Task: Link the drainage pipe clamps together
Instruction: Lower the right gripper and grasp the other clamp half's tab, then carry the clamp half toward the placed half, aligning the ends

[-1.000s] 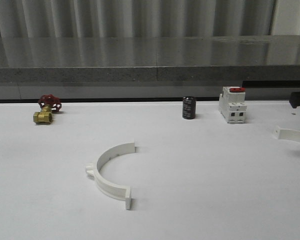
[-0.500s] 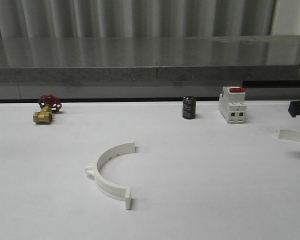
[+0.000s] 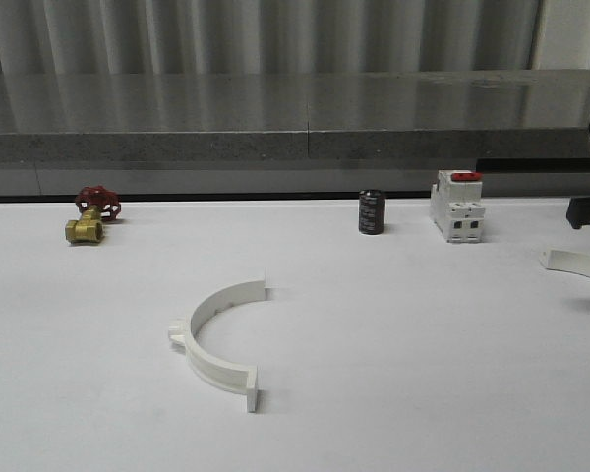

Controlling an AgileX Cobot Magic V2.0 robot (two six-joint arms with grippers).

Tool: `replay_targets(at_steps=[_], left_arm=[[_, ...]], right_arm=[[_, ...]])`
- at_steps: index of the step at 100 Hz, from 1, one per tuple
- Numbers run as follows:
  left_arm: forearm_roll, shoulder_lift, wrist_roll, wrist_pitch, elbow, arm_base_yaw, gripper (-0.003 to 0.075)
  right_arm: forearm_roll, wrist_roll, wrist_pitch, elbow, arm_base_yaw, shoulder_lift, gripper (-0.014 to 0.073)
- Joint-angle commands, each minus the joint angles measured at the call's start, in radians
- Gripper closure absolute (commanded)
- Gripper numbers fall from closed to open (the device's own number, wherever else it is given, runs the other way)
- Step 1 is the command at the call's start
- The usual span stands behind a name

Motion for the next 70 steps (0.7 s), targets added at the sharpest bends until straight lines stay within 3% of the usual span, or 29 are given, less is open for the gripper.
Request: replay_targets(at_steps=[1,48,70], left_arm=[[-0.005,0.005,0.005,-0.078,-0.029,-0.001,0.0740],[-0.005,0.005,0.000,-0.078,-0.029,-0.001,0.0740],[-0.005,0.005,0.000,-0.078,-0.029,-0.001,0.0740]], right_arm=[[-0.004,-0.007,-0.006,-0.024,-0.006,-0.046,0.0548],[0.033,0.007,0.008,-0.028,0.004,-0.053,0.0548],[0.049,0.059,0.014,-0.049,0.130,-0.092,0.0548]])
